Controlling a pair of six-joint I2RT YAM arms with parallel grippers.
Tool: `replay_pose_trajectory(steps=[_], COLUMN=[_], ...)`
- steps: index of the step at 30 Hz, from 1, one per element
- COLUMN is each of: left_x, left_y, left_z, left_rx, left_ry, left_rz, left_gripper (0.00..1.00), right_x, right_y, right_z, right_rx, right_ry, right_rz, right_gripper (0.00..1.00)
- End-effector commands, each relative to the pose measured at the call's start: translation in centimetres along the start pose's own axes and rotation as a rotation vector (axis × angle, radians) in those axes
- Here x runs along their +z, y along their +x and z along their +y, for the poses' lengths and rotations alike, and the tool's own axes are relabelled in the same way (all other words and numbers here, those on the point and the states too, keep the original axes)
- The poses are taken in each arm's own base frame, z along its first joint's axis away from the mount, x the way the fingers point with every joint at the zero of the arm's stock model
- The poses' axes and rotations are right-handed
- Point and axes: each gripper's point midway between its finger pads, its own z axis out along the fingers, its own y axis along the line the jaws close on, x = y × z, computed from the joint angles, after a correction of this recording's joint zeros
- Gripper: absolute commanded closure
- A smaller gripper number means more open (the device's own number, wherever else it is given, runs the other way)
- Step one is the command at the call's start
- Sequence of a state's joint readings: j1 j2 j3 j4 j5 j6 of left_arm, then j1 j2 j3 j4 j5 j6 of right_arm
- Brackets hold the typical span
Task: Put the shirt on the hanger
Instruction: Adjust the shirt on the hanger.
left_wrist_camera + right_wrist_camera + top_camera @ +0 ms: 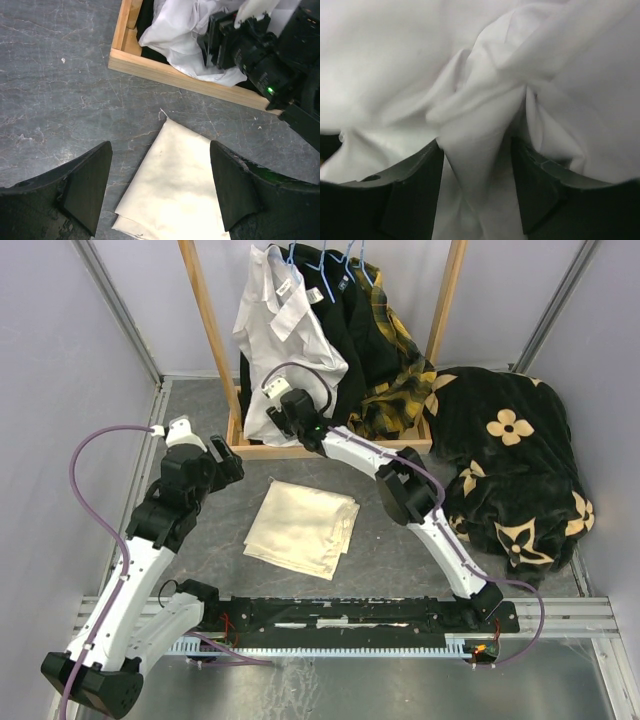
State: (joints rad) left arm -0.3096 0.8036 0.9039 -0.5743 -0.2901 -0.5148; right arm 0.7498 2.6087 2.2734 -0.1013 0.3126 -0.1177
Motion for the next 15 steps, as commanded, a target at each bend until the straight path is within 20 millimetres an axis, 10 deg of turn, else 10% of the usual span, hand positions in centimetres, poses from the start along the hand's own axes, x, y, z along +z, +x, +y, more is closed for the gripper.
replay_pose_trajectory(steps=[1, 15], left_x=[-0.1, 0.4], left_y=[-0.7, 0.8], left_z=[0.2, 0.8], left_rx=[0.008, 0.02], left_ry=[-0.004, -0.024], left_rz=[-0.035, 0.007], left_gripper=[0.15, 0.13], right_x=[-5.9, -18.1], right_y=[-9.0, -8.6], right_z=[0.1, 2.3], right_rx=[-0.014, -0.078], right_ry=[-0.108, -0.207], right_rz=[-0.208, -0.245], right_gripper=[0.33, 0.14])
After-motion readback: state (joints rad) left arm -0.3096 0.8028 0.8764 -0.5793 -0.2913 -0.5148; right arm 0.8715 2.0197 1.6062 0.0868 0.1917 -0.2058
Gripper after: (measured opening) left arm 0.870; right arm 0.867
